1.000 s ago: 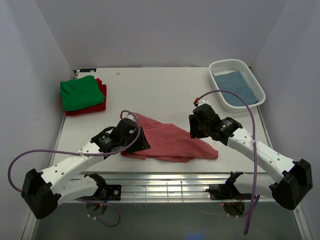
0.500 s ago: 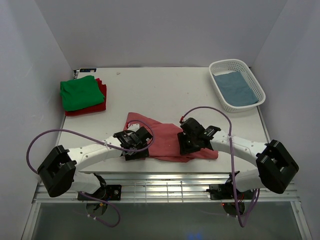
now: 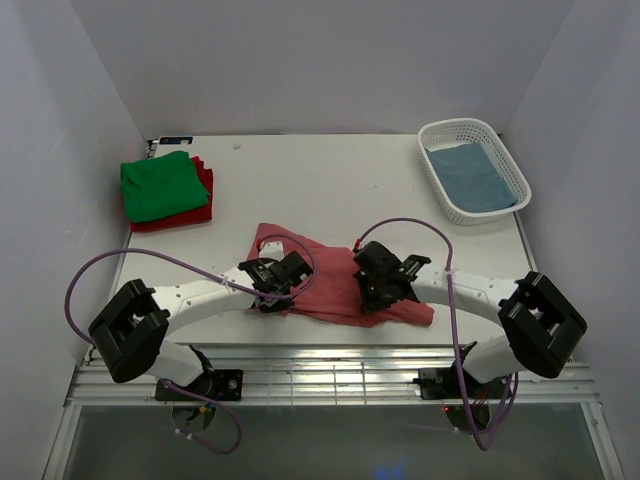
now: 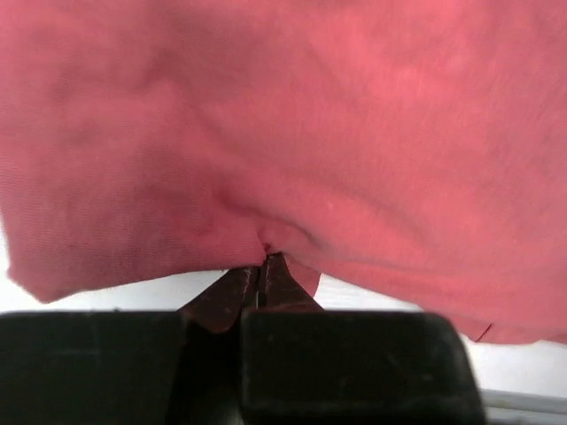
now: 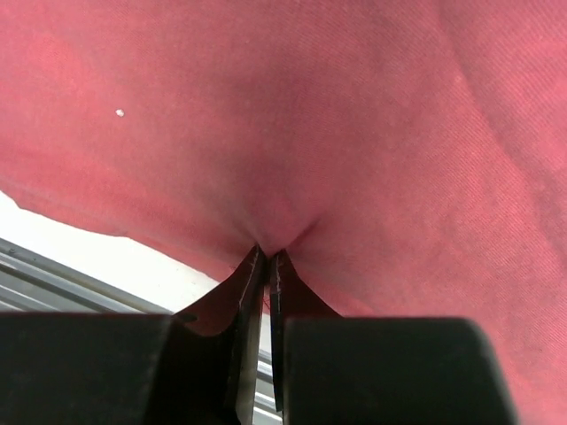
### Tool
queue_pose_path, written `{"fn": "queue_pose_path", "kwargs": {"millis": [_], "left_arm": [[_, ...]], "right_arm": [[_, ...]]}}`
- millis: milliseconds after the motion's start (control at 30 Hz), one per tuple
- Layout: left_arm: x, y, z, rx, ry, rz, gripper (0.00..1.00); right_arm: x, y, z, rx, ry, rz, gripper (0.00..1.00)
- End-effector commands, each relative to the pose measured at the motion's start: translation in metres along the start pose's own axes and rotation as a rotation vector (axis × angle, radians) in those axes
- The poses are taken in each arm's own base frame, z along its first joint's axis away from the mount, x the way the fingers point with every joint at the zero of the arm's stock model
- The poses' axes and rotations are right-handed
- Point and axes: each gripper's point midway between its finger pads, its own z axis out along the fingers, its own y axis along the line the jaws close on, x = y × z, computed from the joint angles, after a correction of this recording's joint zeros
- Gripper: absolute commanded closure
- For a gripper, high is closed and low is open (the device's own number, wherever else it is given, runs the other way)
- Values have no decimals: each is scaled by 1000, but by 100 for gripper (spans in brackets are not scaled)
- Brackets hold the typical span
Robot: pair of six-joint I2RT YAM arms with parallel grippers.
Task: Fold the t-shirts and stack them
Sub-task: Flatten out the tshirt
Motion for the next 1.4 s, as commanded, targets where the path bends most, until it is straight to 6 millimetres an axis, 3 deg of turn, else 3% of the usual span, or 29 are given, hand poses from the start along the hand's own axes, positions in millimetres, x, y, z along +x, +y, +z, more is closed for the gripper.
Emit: {"fn": "queue_pose_path", "kwargs": {"millis": [0, 33, 67, 167, 200, 267, 300, 367, 400, 500, 533, 600, 633, 700, 767, 833, 867, 1000, 1067, 1100, 1167, 1267, 1367], "left_arm": [[-49, -5, -25, -8, -175, -49, 100], [-53, 0, -31, -24, -185, -45, 100], [-73, -6, -49, -1, -243, -67, 100], [-105, -4, -87, 9, -327, -60, 100], [-127, -14, -112, 58, -376, -85, 100], [-148, -16, -143, 92, -429, -52, 100], [-167, -24, -171, 151, -473, -72, 100], [-181, -26, -200, 200, -509, -48, 100], [-194, -30, -230, 273, -544, -65, 100], [-211, -23, -275, 356, -621, -49, 100], [-221, -16, -308, 417, -670, -74, 100], [-228, -7, -343, 486, -718, -84, 100], [-233, -1, -373, 557, -749, -95, 100], [-232, 1, -393, 611, -758, -78, 100], [-225, -4, -395, 643, -727, -30, 100], [-216, -14, -382, 640, -687, 53, 98], [-202, -30, -364, 658, -619, 127, 98], [-163, -64, -337, 768, -451, 268, 100], [-153, -72, -342, 838, -419, 278, 100], [-139, -73, -347, 904, -385, 300, 100], [-132, -72, -361, 981, -383, 304, 100], [-111, -63, -383, 1092, -341, 319, 100], [-90, -57, -390, 1162, -260, 305, 100]], "right_arm": [[-28, 7, -24, 25, -75, -33, 92], [-36, 8, -33, 33, -95, -42, 92], [-54, 15, -55, 30, -138, -49, 92], [-83, 15, -97, 78, -227, -76, 92], [-109, 22, -123, 73, -312, -77, 92], [-122, 22, -154, 90, -355, -89, 92], [-143, 28, -184, 89, -436, -78, 92], [-154, 29, -213, 95, -490, -73, 92], [-163, 29, -239, 97, -538, -63, 92], [-171, 28, -280, 92, -615, -61, 92], [-174, 31, -306, 71, -655, -57, 92], [-174, 31, -330, 55, -688, -63, 92], [-172, 30, -349, 45, -705, -62, 92], [-170, 27, -358, 56, -706, -55, 92], [-164, 20, -354, 90, -681, -53, 92], [-164, 10, -344, 148, -669, -45, 92], [-163, 6, -333, 181, -644, -44, 92], [-173, -8, -310, 292, -612, -18, 92], [-179, -3, -306, 281, -607, -7, 92], [-182, 6, -311, 232, -623, -6, 92], [-184, 14, -317, 179, -635, -10, 92], [-174, 30, -329, 75, -612, -16, 92], [-153, 37, -334, 10, -540, -15, 92]]}}
